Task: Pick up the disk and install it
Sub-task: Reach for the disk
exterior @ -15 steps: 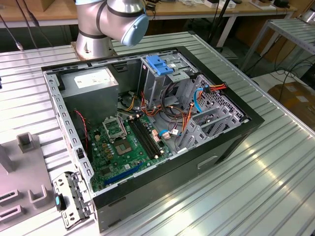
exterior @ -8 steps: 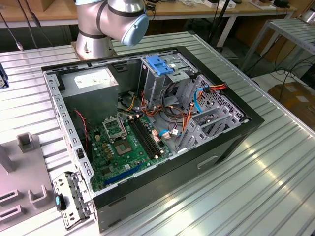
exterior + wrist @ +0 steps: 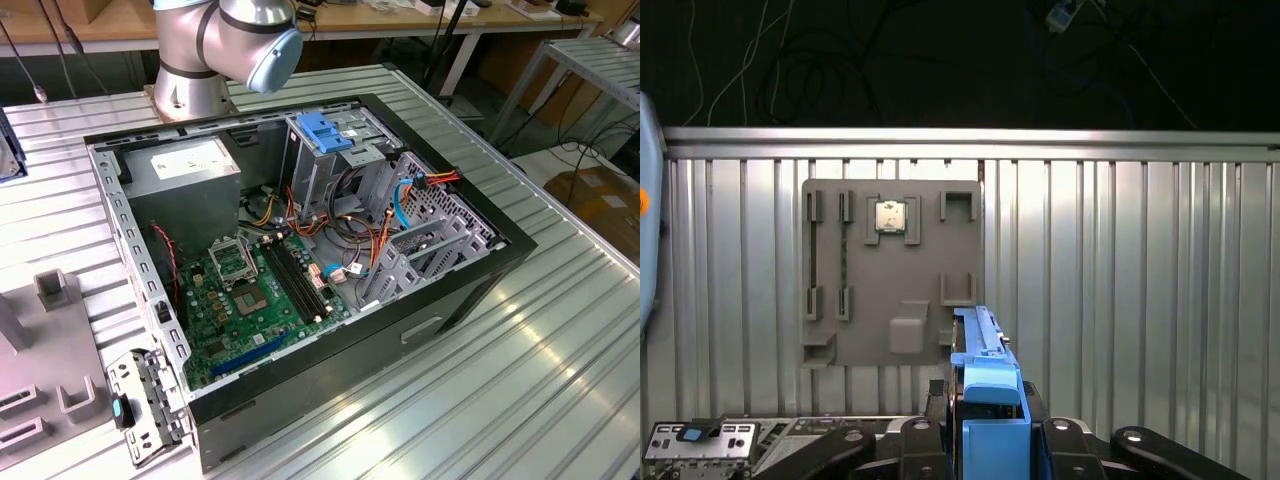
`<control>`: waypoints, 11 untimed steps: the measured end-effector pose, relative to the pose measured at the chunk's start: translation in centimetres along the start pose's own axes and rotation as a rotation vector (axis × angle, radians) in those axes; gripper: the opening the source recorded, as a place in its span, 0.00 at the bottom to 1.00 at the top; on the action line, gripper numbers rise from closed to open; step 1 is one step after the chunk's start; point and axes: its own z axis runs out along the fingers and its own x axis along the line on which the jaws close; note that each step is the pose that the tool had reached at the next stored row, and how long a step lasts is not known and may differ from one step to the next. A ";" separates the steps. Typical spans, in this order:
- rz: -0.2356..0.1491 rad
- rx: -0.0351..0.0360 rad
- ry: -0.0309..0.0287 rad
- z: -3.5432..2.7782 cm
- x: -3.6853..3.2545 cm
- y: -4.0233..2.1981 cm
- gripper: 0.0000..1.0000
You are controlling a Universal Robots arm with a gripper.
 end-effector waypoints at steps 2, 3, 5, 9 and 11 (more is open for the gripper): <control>0.000 0.0000 0.0000 0.00 0.00 -0.25 0.37; 0.000 0.0000 0.0000 0.01 0.00 -0.41 0.37; 0.000 0.0000 0.0000 0.01 -0.01 -0.81 0.37; 0.000 0.0000 0.0000 0.01 -0.01 -1.33 0.37; 0.000 0.0000 0.0000 0.02 -0.01 -1.61 0.37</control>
